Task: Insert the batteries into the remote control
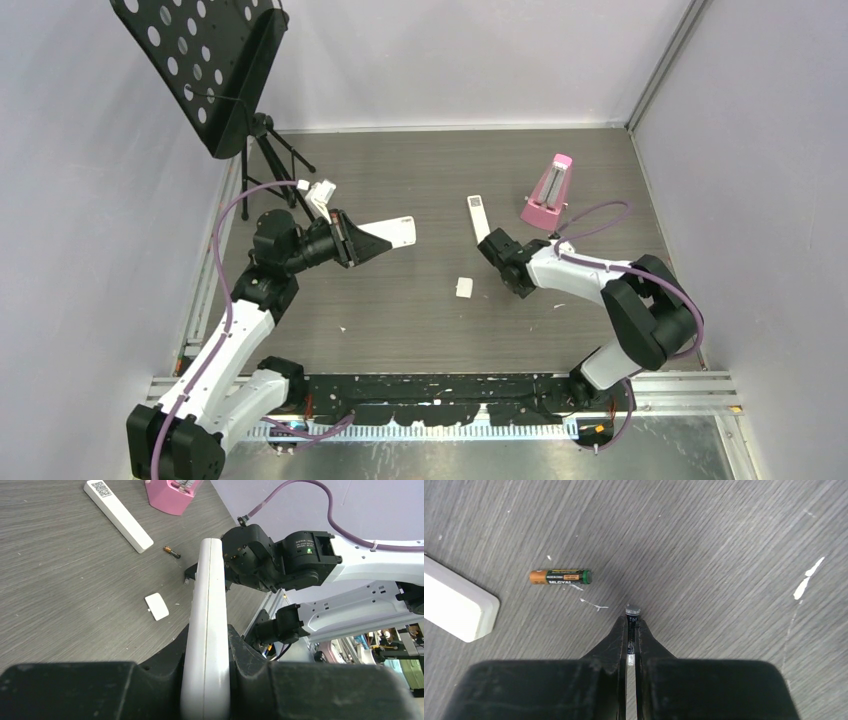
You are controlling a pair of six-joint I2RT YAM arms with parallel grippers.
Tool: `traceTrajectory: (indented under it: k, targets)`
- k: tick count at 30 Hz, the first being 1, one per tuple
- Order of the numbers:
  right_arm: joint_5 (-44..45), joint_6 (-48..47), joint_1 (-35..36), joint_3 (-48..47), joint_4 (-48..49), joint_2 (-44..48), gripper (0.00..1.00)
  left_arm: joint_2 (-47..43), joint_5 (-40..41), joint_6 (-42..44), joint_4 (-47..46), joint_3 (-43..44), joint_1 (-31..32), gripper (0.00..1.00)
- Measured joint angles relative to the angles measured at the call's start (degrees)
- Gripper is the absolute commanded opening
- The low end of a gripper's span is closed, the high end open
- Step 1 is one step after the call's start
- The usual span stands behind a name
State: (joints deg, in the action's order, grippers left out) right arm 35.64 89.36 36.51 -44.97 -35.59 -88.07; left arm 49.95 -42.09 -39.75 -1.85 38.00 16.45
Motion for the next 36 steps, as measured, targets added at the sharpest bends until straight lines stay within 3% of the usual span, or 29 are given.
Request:
traceTrajectory:
  k: [4, 9, 17, 21, 27, 36]
  targets:
    - [-0.2, -0.9, -0.3, 0.0, 0.8, -0.2, 0.05, 0.0, 0.1, 0.2, 0.0, 0.0, 0.0, 0.0]
    - [-0.4, -5.3, -0.4, 0.0, 1.3, -0.1, 0.4, 0.3, 0.1, 0.4, 0.0, 0.0, 0.0, 0.0]
    - [-0.2, -16.1, -1.0, 0.2, 0.7, 4.2, 0.62, 1.2, 0.1, 1.0, 0.0, 0.0, 0.0, 0.0]
    - [-0.3, -25.6, -3.6, -0.8, 2.8, 5.9, 0.64, 1.2, 0.1, 1.0, 0.0, 0.0, 0.0, 0.0]
    - [-8.0, -41.9, -11.4, -3.0, 7.0, 3.0, 0.63, 1.2, 0.1, 1.2, 0.0, 0.0, 0.0, 0.0]
    - [-20.5, -58.7, -11.6, -5.4, 9.4, -3.2, 0.62, 1.2, 0.1, 1.2, 0.0, 0.0, 0.0, 0.0]
